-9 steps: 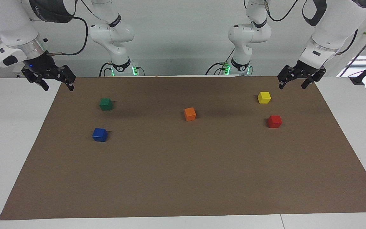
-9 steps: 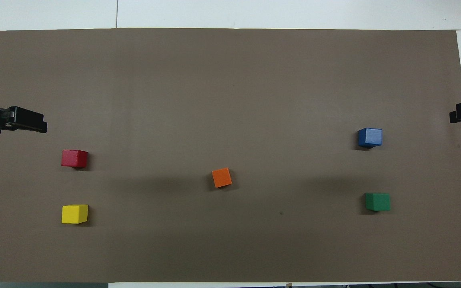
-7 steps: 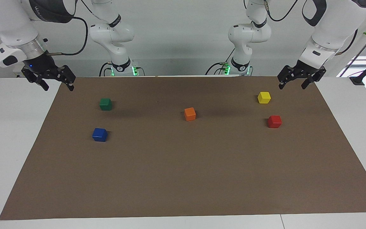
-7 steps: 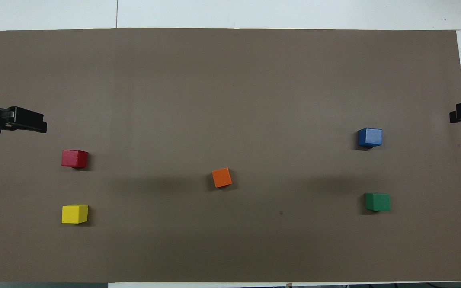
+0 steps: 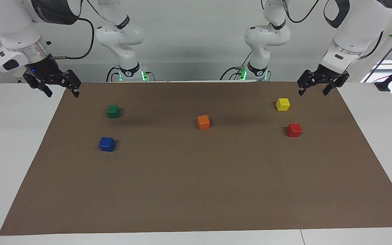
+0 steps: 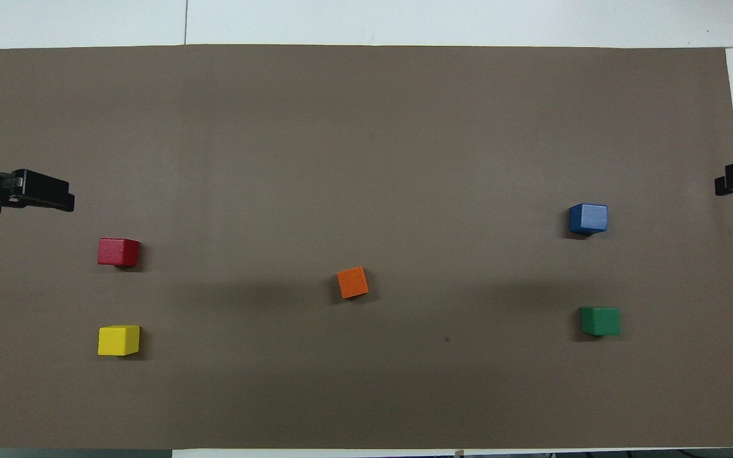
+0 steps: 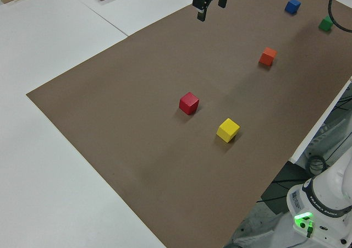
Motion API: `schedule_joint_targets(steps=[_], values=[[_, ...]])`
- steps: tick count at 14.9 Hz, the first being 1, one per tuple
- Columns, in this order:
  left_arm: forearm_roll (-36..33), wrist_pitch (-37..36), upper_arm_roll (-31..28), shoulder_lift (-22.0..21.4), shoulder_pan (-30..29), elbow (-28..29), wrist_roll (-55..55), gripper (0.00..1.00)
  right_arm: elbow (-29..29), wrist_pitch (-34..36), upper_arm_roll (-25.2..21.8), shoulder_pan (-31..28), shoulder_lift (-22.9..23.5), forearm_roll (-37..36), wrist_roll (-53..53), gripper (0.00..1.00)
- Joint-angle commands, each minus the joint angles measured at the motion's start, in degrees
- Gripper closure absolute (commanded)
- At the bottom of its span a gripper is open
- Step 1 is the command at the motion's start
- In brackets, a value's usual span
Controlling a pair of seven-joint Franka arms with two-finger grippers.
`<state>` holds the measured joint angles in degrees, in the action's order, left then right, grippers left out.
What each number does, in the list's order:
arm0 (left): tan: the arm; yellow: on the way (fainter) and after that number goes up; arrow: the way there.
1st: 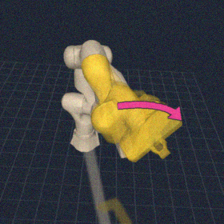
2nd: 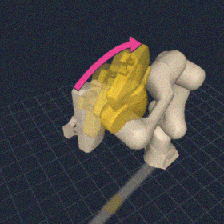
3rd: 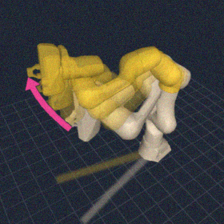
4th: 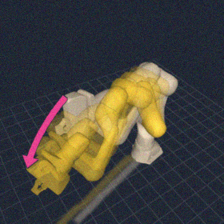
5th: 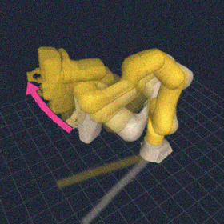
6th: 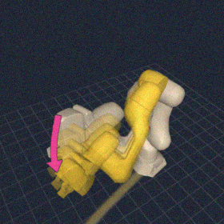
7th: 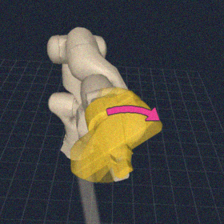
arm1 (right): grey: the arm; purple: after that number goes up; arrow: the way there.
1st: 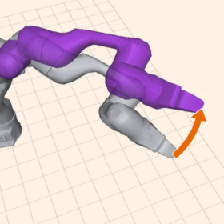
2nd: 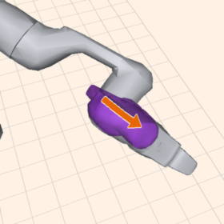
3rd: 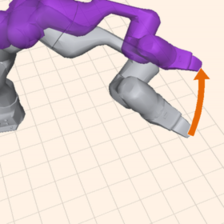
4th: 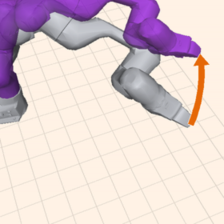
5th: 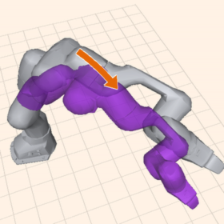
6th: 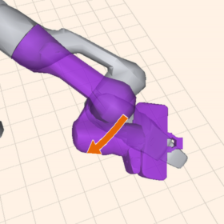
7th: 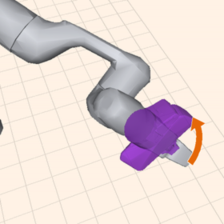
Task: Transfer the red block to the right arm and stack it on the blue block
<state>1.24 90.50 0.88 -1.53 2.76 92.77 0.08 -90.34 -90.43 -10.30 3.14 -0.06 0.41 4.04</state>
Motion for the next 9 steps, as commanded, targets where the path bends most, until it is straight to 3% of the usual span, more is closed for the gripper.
schedule_joint_targets(steps=[1,3,6,9], values=[[-0.89,0.55,-0.36,-2.51,-0.12,3.29,0.28,0.00,-0.71,0.78,-0.34,-0.15,-0.90,0.56,1.58,0.00],[-0.89,1.34,-0.97,-4.26,-1.17,6.87,-0.86,0.00,-1.15,0.69,-0.34,-0.06,-1.16,0.56,1.58,0.00],[-0.89,9.84,-0.97,-7.52,-4.61,16.09,-6.13,0.00,-3.51,0.43,-0.25,-0.06,-2.39,0.82,3.32,0.00],[-0.89,17.14,-0.97,-8.75,-6.28,23.75,-7.62,0.00,-7.99,-1.32,-0.42,-0.68,-4.06,6.51,6.24,0.00]])
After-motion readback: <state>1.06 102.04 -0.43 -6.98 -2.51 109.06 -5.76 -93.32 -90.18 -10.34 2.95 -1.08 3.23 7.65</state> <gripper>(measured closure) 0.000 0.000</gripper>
